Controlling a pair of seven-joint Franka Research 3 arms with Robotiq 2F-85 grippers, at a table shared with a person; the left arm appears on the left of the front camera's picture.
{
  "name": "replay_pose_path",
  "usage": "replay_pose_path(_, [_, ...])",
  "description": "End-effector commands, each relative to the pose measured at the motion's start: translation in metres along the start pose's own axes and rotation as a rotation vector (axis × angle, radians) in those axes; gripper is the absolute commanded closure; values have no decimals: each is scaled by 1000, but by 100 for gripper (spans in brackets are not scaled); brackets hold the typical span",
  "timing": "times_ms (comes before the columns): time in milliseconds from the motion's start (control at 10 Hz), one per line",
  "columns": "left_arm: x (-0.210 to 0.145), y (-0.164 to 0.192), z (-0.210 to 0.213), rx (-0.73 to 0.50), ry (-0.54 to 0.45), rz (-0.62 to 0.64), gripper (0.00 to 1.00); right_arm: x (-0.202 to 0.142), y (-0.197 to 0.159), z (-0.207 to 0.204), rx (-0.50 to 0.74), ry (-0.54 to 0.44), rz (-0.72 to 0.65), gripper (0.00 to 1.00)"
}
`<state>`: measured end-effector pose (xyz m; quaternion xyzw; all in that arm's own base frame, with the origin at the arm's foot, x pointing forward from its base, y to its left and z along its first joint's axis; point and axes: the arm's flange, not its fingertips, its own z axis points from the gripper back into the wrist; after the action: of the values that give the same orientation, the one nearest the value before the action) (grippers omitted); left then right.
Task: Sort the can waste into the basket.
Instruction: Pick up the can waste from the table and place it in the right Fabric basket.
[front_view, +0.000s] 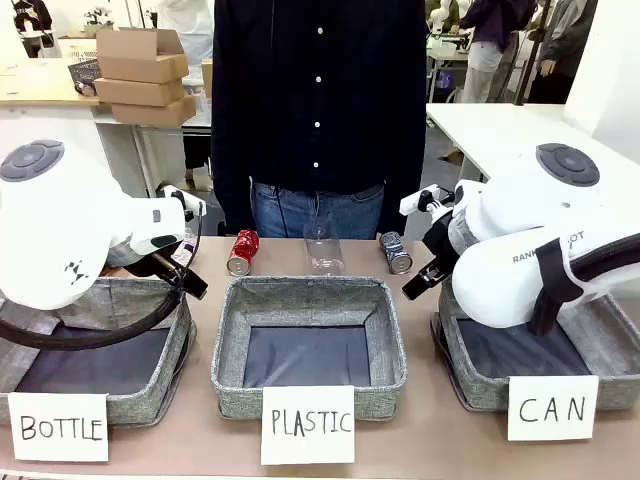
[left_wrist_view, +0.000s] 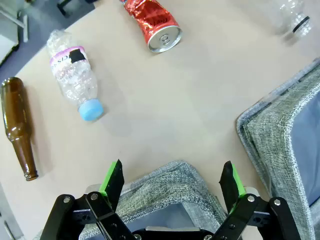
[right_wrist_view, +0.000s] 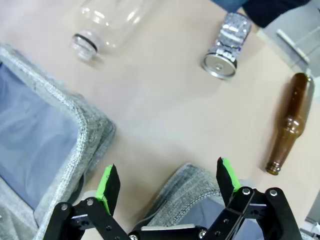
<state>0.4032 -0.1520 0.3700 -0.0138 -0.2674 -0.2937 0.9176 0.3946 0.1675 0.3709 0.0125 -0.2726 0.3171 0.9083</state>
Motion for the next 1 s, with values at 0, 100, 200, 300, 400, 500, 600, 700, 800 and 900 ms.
replay_pose_path(0, [0,0,0,0,0,0,0,0,0,0,0,0,0,0])
replay_pose_path(100, [0,0,0,0,0,0,0,0,0,0,0,0,0,0])
replay_pose_path(200, [0,0,0,0,0,0,0,0,0,0,0,0,0,0])
replay_pose_path(300, [0,0,0,0,0,0,0,0,0,0,0,0,0,0])
replay_pose_path(400, [0,0,0,0,0,0,0,0,0,0,0,0,0,0])
replay_pose_path(500, [0,0,0,0,0,0,0,0,0,0,0,0,0,0])
replay_pose_path(600, [0,0,0,0,0,0,0,0,0,0,0,0,0,0])
replay_pose_path(700, [0,0,0,0,0,0,0,0,0,0,0,0,0,0])
replay_pose_path(800, [0,0,0,0,0,0,0,0,0,0,0,0,0,0])
replay_pose_path(900, [0,0,0,0,0,0,0,0,0,0,0,0,0,0])
